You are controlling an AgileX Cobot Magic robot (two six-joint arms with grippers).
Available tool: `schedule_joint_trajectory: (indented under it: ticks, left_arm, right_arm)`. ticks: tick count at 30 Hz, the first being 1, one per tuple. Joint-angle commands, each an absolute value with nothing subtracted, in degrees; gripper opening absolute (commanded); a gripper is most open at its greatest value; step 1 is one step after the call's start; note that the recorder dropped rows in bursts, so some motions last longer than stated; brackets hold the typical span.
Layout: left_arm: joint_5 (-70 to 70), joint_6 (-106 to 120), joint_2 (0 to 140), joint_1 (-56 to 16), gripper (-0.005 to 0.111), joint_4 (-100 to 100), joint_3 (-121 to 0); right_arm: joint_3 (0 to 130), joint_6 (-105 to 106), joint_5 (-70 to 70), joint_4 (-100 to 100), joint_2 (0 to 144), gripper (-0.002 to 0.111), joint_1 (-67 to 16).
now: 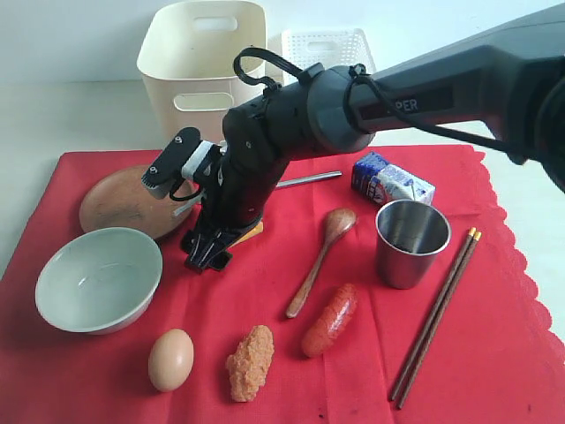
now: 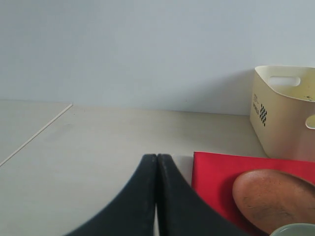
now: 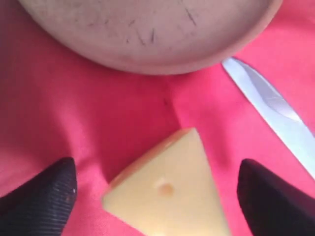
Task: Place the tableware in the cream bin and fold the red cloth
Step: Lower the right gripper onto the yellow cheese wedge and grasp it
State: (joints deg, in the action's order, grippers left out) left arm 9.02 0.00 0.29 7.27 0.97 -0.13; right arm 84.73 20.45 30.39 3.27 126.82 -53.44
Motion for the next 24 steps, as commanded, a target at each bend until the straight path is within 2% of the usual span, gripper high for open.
schedule_joint_trajectory:
  ticks: [1, 2, 8, 14, 24]
  left_arm:
    - [8.87, -0.4, 0.0, 7.39, 0.001, 0.62, 0.0]
    - [8.87, -0.4, 0.0, 7.39, 0.001, 0.62, 0.0]
    - [8.87, -0.4, 0.0, 7.39, 0.001, 0.62, 0.0]
    - [8.87, -0.4, 0.0, 7.39, 0.001, 0.62, 0.0]
    - [8.87, -0.4, 0.0, 7.39, 0.001, 0.62, 0.0]
  right_arm:
    - [85.0, 21.07, 31.23, 2.07, 127.13, 0.071, -53.5]
    - [85.0, 21.07, 31.48, 1.57, 127.13, 0.06, -53.5]
    - [85.0, 21.07, 31.73, 1.02, 127.13, 0.026, -53.5]
    - [85.0, 21.07, 31.81, 1.02, 125.62, 0.001, -53.5]
    - [85.0, 18.25, 34.82, 1.12, 120.73, 0.0, -53.5]
